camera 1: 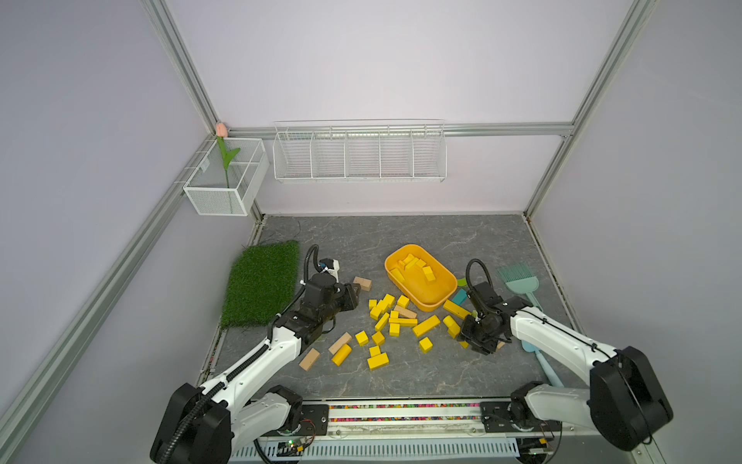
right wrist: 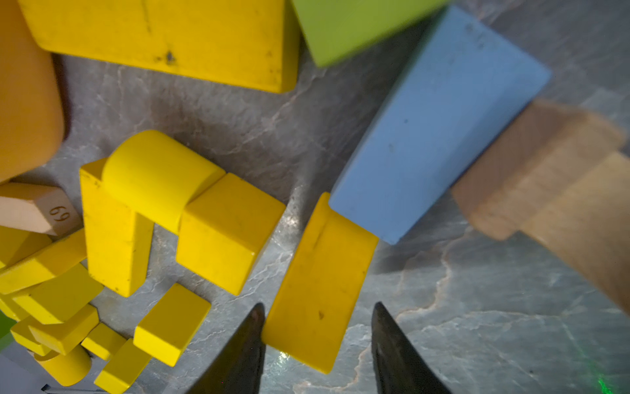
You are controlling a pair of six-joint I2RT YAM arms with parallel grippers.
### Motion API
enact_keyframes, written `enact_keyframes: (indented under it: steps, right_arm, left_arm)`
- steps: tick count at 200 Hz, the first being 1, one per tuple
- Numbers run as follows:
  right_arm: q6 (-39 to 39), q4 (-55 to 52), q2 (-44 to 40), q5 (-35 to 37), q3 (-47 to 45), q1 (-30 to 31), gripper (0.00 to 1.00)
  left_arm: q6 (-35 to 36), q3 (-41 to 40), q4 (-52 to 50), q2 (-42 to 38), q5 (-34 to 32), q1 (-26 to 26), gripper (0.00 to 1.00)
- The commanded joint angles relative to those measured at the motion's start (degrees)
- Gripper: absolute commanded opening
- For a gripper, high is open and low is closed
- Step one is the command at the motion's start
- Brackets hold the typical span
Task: Pick out the yellow building blocks
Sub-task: Pick up the building block from the center of the board.
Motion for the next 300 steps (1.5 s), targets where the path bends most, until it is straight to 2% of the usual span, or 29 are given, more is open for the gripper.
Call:
enact_keyframes:
  steps: [1,149,192,210,222,263,300]
  right_arm:
    - [0.23,-2.02,-1.68,1.57,-0.99,-0.33,0.49]
    - [-1.70,-1.18,2.37,2.94,-1.90,-0.69,0.44]
    - [-3.30,-1.74,2.41,3.23,-0.92,-0.69,0.35]
    - [-4.93,-2.62,2.46,3.31,0.55,-0.69,0.22]
    - [-6.22,-3.73,2.36,3.66,1.93,-0.69,0.17]
    - [-9.86,-7.89,1.13,6.75,8.74,-0.69,0.13]
    - [-13.64,-7.43,1.32,5.41,18.29,-0.44,0.15]
  left_arm:
    - [-0.60,-0.62,0.55,-0.80,0.07,0.43,0.48]
    - [-0.68,-0.53,0.56,-0.64,0.12,0.42,0.48]
    - [-0.73,-0.53,0.56,-0.60,0.11,0.42,0.48]
    - [-0.73,-0.53,0.56,-0.69,0.12,0.40,0.48]
    - [-0.72,-0.55,0.55,-0.68,0.19,0.41,0.48]
    - [-0.72,-0.53,0.74,-0.64,0.26,0.42,0.48]
    - [-0.56,-0.53,0.91,-0.43,0.43,0.59,0.48]
